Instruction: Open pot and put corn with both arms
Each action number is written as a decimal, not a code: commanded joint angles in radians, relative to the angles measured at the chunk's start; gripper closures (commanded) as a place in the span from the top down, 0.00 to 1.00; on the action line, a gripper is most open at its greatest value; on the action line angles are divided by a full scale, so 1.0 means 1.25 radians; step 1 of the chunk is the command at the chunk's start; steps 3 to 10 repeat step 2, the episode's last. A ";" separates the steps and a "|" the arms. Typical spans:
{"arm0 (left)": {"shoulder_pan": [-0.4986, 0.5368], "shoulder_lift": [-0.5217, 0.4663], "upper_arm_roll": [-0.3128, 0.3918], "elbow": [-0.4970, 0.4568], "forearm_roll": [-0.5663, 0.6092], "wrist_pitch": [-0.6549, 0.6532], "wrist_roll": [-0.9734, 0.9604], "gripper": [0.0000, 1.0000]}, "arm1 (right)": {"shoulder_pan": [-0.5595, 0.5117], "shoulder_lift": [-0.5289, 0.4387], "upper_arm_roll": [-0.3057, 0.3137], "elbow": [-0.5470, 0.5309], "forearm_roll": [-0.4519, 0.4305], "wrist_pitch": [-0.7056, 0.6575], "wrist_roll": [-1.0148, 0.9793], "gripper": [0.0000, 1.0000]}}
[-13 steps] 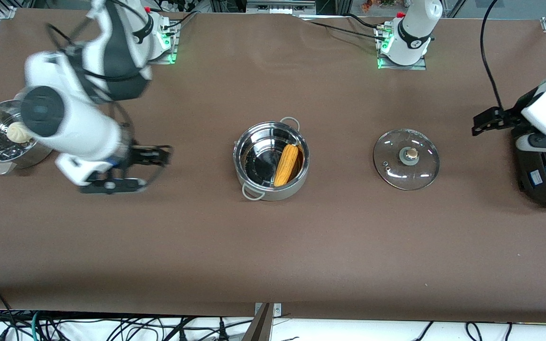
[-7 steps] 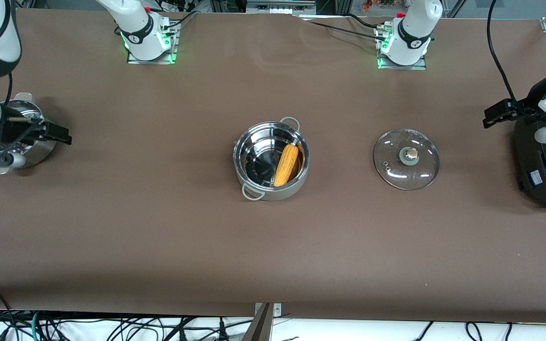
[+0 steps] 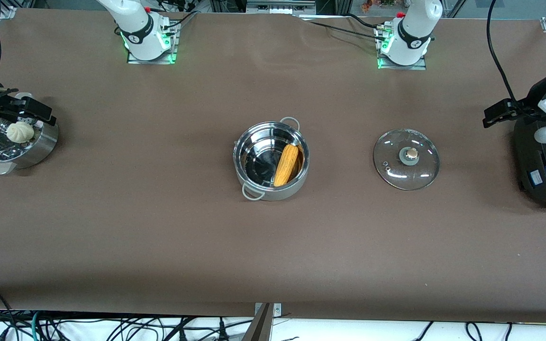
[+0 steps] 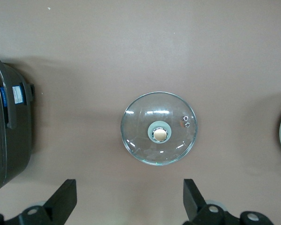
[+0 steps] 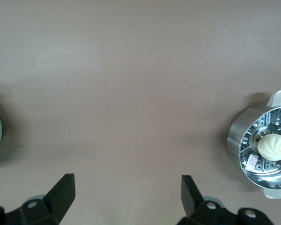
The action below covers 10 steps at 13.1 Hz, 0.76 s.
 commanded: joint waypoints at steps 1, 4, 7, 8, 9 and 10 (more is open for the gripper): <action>0.003 0.000 -0.005 0.012 0.014 -0.016 -0.006 1.00 | 0.016 -0.002 -0.004 -0.009 0.014 0.003 0.008 1.00; 0.002 0.000 -0.006 0.012 0.014 -0.016 -0.006 1.00 | 0.017 0.007 -0.003 0.010 0.011 -0.005 0.004 1.00; 0.002 0.000 -0.006 0.012 0.014 -0.016 -0.006 1.00 | 0.017 0.007 -0.003 0.010 0.011 -0.005 0.004 1.00; 0.002 0.000 -0.006 0.012 0.014 -0.016 -0.006 1.00 | 0.017 0.007 -0.003 0.010 0.011 -0.005 0.004 1.00; 0.002 0.000 -0.006 0.012 0.014 -0.016 -0.006 1.00 | 0.017 0.007 -0.003 0.010 0.011 -0.005 0.004 1.00; 0.002 0.000 -0.006 0.012 0.014 -0.016 -0.006 1.00 | 0.017 0.007 -0.003 0.010 0.011 -0.005 0.004 1.00</action>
